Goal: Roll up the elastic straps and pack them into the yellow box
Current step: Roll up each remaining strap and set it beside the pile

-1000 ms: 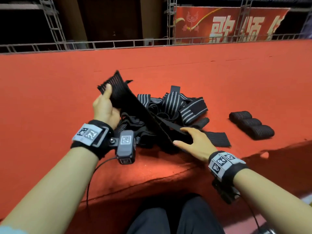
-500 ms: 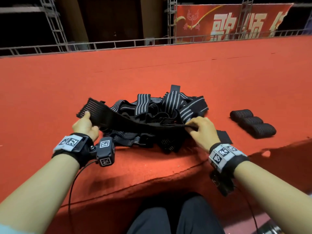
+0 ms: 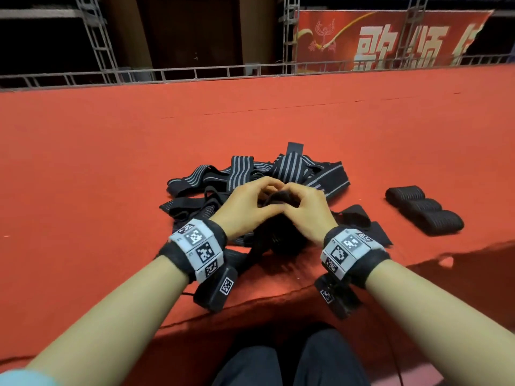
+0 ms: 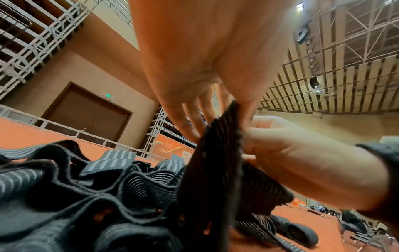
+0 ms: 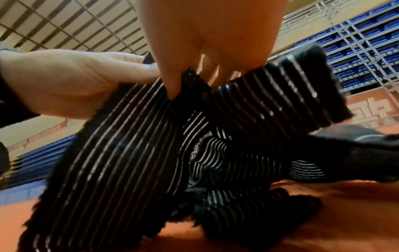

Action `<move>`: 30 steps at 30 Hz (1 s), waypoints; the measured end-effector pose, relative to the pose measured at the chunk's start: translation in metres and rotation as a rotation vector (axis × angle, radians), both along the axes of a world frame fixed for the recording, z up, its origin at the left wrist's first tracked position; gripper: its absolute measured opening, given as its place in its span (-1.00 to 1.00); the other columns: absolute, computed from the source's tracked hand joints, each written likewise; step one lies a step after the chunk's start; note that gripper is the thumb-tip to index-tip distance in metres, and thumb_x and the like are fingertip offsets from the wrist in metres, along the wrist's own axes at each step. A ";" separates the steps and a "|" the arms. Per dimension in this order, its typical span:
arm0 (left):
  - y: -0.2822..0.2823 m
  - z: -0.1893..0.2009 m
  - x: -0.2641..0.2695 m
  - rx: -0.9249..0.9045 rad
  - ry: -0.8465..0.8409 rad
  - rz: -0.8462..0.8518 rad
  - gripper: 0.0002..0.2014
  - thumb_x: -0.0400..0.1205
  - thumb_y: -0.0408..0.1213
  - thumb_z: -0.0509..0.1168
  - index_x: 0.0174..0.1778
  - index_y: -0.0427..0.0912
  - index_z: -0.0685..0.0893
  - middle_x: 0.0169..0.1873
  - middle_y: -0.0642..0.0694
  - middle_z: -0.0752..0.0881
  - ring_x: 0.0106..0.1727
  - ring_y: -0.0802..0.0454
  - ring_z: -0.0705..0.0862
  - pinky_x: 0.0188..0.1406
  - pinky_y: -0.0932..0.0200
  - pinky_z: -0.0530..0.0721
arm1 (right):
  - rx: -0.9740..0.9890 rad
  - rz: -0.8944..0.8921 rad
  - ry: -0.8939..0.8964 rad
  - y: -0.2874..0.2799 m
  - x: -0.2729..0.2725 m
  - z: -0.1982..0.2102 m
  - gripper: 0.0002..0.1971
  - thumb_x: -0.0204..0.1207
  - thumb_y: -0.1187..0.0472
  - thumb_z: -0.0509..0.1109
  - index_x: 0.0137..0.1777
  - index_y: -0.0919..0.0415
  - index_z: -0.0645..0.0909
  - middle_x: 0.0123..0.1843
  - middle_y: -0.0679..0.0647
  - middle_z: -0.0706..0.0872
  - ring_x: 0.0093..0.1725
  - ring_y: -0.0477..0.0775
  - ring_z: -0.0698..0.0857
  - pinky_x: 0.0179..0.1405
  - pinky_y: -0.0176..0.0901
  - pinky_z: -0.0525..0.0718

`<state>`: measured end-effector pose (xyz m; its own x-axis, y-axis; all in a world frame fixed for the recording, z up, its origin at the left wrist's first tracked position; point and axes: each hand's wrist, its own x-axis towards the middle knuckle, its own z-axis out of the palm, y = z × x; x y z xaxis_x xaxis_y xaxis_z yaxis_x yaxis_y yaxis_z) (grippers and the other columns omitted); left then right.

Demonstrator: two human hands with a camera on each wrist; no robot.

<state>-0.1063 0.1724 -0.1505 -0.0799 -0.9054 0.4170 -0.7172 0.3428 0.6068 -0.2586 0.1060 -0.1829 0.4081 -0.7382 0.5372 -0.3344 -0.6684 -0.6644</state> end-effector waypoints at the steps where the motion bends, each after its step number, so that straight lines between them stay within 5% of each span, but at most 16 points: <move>1: -0.002 -0.002 0.002 -0.022 -0.007 0.025 -0.78 0.58 -0.32 0.40 0.13 -0.07 0.74 0.00 0.05 0.79 0.07 0.18 0.72 0.14 0.34 0.59 | -0.044 -0.002 0.061 -0.001 -0.002 -0.002 -0.83 0.41 0.19 0.50 0.00 0.06 0.73 -0.12 -0.09 0.75 -0.08 -0.06 0.69 -0.04 -0.16 0.59; 5: -0.004 -0.010 0.020 -0.042 -0.019 0.249 -0.86 0.61 -0.36 0.33 -0.02 -0.15 0.78 -0.15 -0.03 0.80 0.00 0.01 0.72 0.01 0.17 0.58 | -0.054 -0.013 0.383 -0.009 -0.023 -0.018 -0.50 0.41 0.09 0.49 0.36 -0.01 0.50 0.15 -0.04 0.67 0.13 -0.04 0.64 0.13 -0.09 0.59; 7: -0.004 -0.017 0.031 -0.041 0.027 0.337 -0.89 0.60 -0.36 0.34 -0.03 -0.19 0.77 -0.12 -0.09 0.80 0.01 -0.04 0.72 0.03 0.12 0.60 | -0.007 -0.071 0.514 -0.016 -0.035 -0.030 -0.71 0.51 0.12 0.39 0.21 -0.08 0.54 0.05 -0.01 0.73 0.07 0.07 0.69 0.02 -0.06 0.60; 9: -0.002 -0.020 0.042 -0.053 0.082 0.436 -0.89 0.60 -0.38 0.34 -0.03 -0.25 0.75 -0.09 -0.15 0.79 0.02 -0.10 0.72 0.05 0.08 0.60 | 0.046 -0.118 0.537 -0.021 -0.045 -0.036 -0.90 0.59 0.14 0.30 -0.13 -0.08 0.52 -0.19 -0.01 0.74 -0.05 0.18 0.72 -0.10 -0.01 0.60; 11: -0.002 -0.020 0.053 -0.045 0.184 0.512 -0.89 0.61 -0.38 0.33 -0.01 -0.28 0.73 -0.07 -0.16 0.79 0.03 -0.11 0.72 0.13 0.05 0.64 | 0.118 -0.149 0.459 -0.024 -0.052 -0.040 -0.75 0.61 0.19 0.29 -0.31 -0.04 0.44 -0.33 -0.04 0.71 -0.15 0.18 0.73 -0.12 0.02 0.62; 14: -0.002 -0.018 0.063 0.007 0.447 0.469 -0.88 0.63 -0.40 0.31 0.05 -0.27 0.70 0.00 -0.19 0.78 0.09 -0.12 0.74 0.23 -0.13 0.67 | 0.217 -0.234 0.296 -0.029 -0.051 -0.038 -0.76 0.59 0.22 0.29 -0.32 0.01 0.56 -0.32 -0.05 0.75 -0.19 0.08 0.72 -0.14 -0.12 0.56; 16: 0.000 -0.015 0.061 0.013 0.627 0.416 -0.89 0.65 -0.42 0.29 0.04 -0.19 0.67 -0.02 -0.16 0.78 0.08 -0.11 0.75 0.19 -0.12 0.70 | 0.330 -0.314 0.156 -0.032 -0.046 -0.032 -0.85 0.56 0.28 0.26 0.00 0.08 0.64 -0.06 0.04 0.76 0.02 0.11 0.68 0.01 -0.15 0.50; 18: 0.003 -0.011 0.056 -0.003 0.740 0.356 -0.84 0.66 -0.47 0.26 -0.04 -0.11 0.63 -0.12 -0.11 0.78 -0.06 -0.05 0.75 0.03 -0.01 0.75 | 0.402 -0.428 -0.031 -0.034 -0.039 -0.025 -0.52 0.46 0.42 0.19 0.39 0.16 0.46 0.24 0.13 0.61 0.27 0.17 0.56 0.29 -0.05 0.47; 20: 0.007 -0.007 0.053 -0.011 0.786 0.293 -0.83 0.67 -0.49 0.25 -0.05 -0.11 0.62 -0.17 -0.09 0.77 -0.18 0.05 0.76 -0.10 0.11 0.77 | 0.306 -0.527 -0.274 -0.030 -0.031 -0.010 -0.43 0.38 0.51 0.14 0.41 0.17 0.41 0.30 0.14 0.55 0.33 0.17 0.52 0.37 -0.03 0.47; 23: 0.009 -0.006 0.049 -0.015 0.800 0.235 -0.84 0.68 -0.50 0.24 -0.03 -0.14 0.60 -0.18 -0.06 0.77 -0.23 0.15 0.77 -0.18 0.24 0.75 | 0.266 -0.290 -0.458 -0.014 -0.016 0.016 -0.68 0.51 0.41 0.26 0.18 0.06 0.56 0.06 -0.02 0.71 0.11 0.00 0.68 0.10 -0.30 0.58; 26: 0.010 -0.005 0.042 -0.014 0.792 0.187 -0.88 0.68 -0.50 0.24 0.02 -0.20 0.60 -0.13 -0.12 0.76 -0.17 0.10 0.77 -0.14 0.22 0.73 | 0.417 0.070 -0.200 0.003 0.004 0.024 -0.96 0.61 0.08 0.36 -0.01 -0.01 0.63 -0.11 -0.04 0.77 -0.12 -0.10 0.71 -0.10 -0.23 0.62; 30: 0.011 -0.008 0.041 -0.021 0.782 0.173 -0.92 0.70 -0.40 0.24 0.07 -0.26 0.61 -0.03 -0.25 0.76 -0.06 -0.01 0.75 -0.04 0.10 0.73 | 0.433 0.134 -0.317 0.007 0.022 0.015 -0.76 0.61 0.19 0.38 -0.13 0.40 0.65 -0.26 0.10 0.67 -0.27 -0.08 0.62 -0.24 -0.06 0.63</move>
<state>-0.0650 0.1837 -0.1581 0.3832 -0.8696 0.3113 -0.1309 0.2825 0.9503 -0.2365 0.1126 -0.1679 0.3812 -0.8717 0.3079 -0.0045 -0.3348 -0.9423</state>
